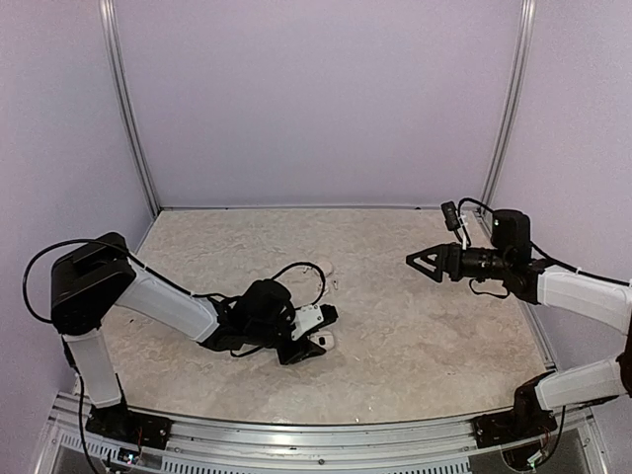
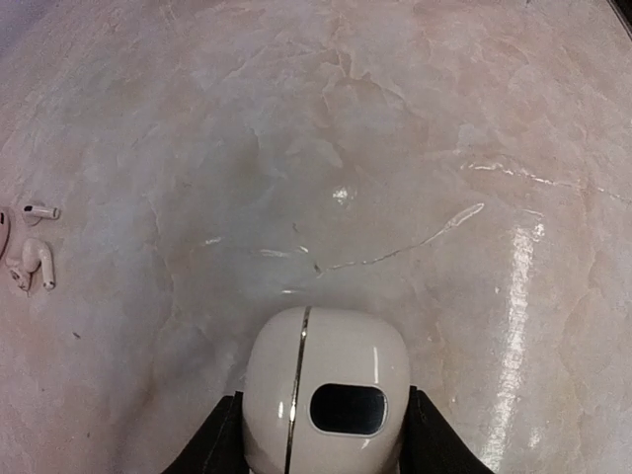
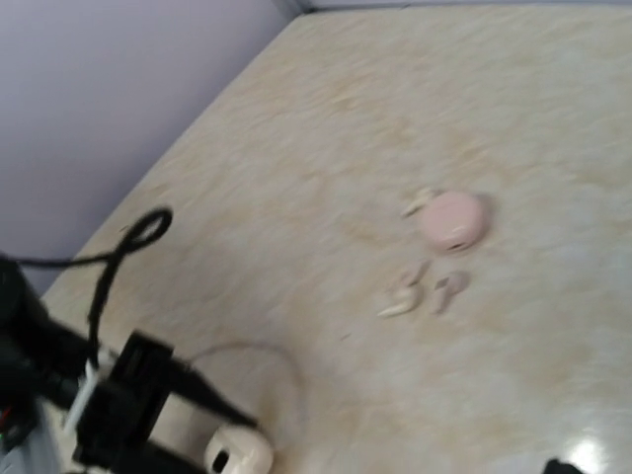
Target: Insert the wireless bluetooth earbuds into the charging case
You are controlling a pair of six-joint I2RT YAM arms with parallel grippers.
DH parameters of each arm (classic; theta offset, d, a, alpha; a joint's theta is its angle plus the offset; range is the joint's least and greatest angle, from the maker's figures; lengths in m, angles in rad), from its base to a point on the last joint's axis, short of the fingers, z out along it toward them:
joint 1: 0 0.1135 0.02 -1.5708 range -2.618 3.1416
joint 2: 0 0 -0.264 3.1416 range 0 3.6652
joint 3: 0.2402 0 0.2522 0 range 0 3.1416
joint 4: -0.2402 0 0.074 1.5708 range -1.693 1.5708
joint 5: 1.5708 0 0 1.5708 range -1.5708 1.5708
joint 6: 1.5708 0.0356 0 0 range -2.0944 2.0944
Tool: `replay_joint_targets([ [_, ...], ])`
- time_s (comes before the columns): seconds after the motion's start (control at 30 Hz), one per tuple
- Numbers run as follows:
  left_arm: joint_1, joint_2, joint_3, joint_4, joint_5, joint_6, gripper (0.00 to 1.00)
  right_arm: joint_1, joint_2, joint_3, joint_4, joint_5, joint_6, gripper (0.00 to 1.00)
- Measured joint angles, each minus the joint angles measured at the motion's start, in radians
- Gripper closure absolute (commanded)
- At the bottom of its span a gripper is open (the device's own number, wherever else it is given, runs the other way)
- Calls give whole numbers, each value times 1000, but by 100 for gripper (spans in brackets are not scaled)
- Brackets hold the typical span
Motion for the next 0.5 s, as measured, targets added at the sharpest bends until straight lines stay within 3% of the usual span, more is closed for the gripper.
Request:
replay_joint_targets([
  [0.3,-175,-249,24,-1,-213,72,65,78,-119,-48,29,-126,26,5],
  [0.5,-288,-309,109,10,-391,147,65,167,-190,-50,67,-145,80,7],
])
